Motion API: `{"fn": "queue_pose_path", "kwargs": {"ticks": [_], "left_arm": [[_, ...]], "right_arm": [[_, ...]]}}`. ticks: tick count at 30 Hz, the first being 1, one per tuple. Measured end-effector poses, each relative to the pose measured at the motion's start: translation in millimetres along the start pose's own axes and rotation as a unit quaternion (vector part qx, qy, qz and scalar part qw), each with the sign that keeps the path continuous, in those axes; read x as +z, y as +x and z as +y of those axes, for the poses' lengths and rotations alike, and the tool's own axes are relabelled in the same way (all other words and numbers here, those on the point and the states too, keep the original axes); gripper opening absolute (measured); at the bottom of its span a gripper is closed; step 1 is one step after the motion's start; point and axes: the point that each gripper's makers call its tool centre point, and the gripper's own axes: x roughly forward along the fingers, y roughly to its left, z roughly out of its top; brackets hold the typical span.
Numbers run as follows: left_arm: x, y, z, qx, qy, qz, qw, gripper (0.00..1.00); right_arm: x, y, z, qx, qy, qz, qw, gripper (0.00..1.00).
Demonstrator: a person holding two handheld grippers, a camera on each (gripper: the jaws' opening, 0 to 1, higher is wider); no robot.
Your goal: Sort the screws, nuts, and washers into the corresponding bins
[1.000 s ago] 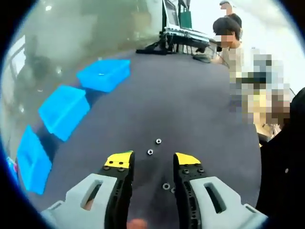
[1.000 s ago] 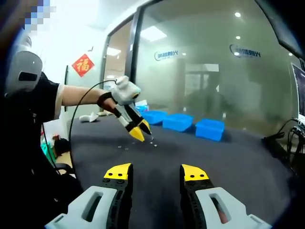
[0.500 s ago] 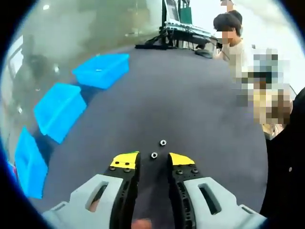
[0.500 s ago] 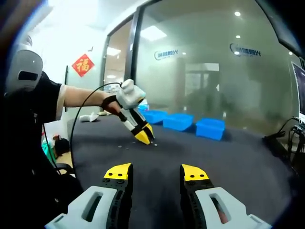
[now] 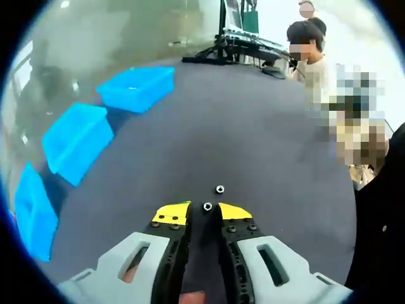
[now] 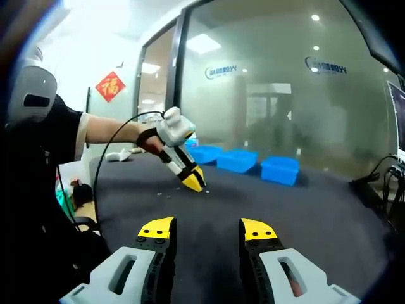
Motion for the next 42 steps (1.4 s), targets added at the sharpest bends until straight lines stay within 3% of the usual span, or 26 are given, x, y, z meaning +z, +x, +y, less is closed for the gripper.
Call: {"fn": "queue_pose_path", "kwargs": {"ticks": [15, 24, 26, 35, 36, 39, 42], "left_arm": [[-0.3, 1, -2.7, -0.002, -0.004, -0.009, 1.0000, 0.06], [1.3, -6, 0.0, 0.010, -0.052, -0.063, 0.9966, 0.06], [7.5, -12, 3.5, 0.026, -0.050, -0.094, 0.9940, 0.05], [14.8, -50, -0.8, 0.057, -0.066, -0.166, 0.9822, 0.05], [19.6, -58, -0.7, 0.065, -0.070, -0.188, 0.9775, 0.05], [24.4, -76, -3.2, 0.081, -0.071, -0.217, 0.9702, 0.05], [29.2, -95, -4.8, 0.103, -0.081, -0.255, 0.9581, 0.05]], "right_arm": [[0.8, 0, 1, 0.001, 0.000, -0.002, 1.0000, 0.36], [3.6, 0, -2, -0.007, 0.000, -0.009, 0.9999, 0.36], [5.2, 0, -3, -0.011, 0.000, -0.012, 0.9999, 0.36], [11.0, 2, -3, -0.014, -0.001, -0.021, 0.9997, 0.36], [12.1, 2, -3, -0.016, -0.002, -0.022, 0.9996, 0.36], [15.3, 2, -3, -0.019, -0.002, -0.027, 0.9994, 0.36], [18.8, 1, -4, -0.022, -0.001, -0.033, 0.9992, 0.36]]}}
